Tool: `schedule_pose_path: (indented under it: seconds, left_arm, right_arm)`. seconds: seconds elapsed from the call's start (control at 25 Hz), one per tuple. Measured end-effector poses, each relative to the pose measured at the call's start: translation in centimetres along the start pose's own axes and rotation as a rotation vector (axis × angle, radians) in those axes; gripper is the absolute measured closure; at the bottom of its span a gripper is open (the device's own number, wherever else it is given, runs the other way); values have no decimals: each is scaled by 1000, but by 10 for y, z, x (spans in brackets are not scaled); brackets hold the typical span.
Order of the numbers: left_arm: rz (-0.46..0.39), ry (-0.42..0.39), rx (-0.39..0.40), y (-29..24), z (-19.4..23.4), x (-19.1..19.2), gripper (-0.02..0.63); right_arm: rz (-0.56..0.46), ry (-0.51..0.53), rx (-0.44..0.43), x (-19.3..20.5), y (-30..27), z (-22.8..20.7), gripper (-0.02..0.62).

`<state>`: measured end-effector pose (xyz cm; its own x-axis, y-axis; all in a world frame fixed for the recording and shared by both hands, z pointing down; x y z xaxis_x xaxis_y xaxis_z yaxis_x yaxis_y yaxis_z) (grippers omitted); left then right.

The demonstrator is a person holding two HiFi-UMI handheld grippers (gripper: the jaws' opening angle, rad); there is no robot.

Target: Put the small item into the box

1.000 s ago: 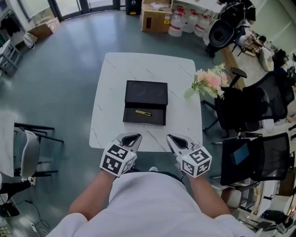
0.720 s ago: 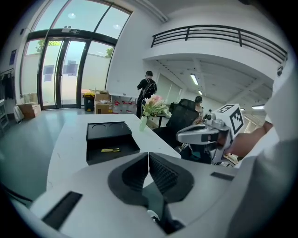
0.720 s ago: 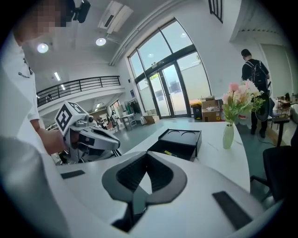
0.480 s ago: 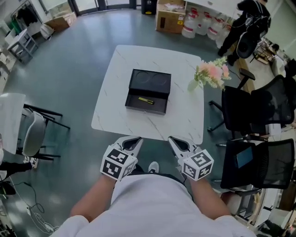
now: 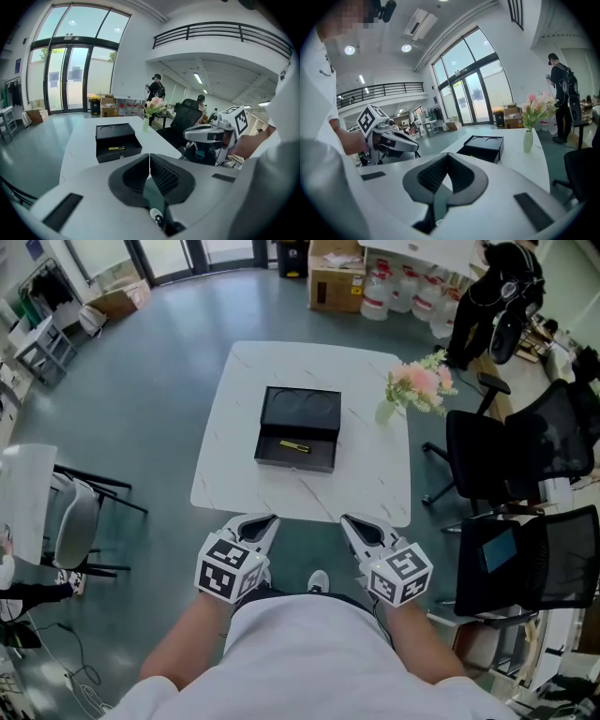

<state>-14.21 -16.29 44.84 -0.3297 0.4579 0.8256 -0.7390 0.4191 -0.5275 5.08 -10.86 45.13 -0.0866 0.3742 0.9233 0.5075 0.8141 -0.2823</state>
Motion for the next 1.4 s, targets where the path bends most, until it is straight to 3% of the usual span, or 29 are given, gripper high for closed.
schedule_pose_path:
  seconds: [0.56,1.4]
  left_arm:
    - [-7,-46,61,17,21,-4,589]
    - [-12,-42,61,18,26,-4,589]
  right_arm:
    - [-22,-6,55,-7,-16,29,580]
    - [-9,5,53,-8,-22,31,580]
Point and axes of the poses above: the fingertips, and each gripper's own axes: y backward along the fingers, z to its left, x out of its underside, the point moved 6 cm from there along y, backward along the fingers, and after that the axes turned 4 degrees about -z, right-handed, at the moved point
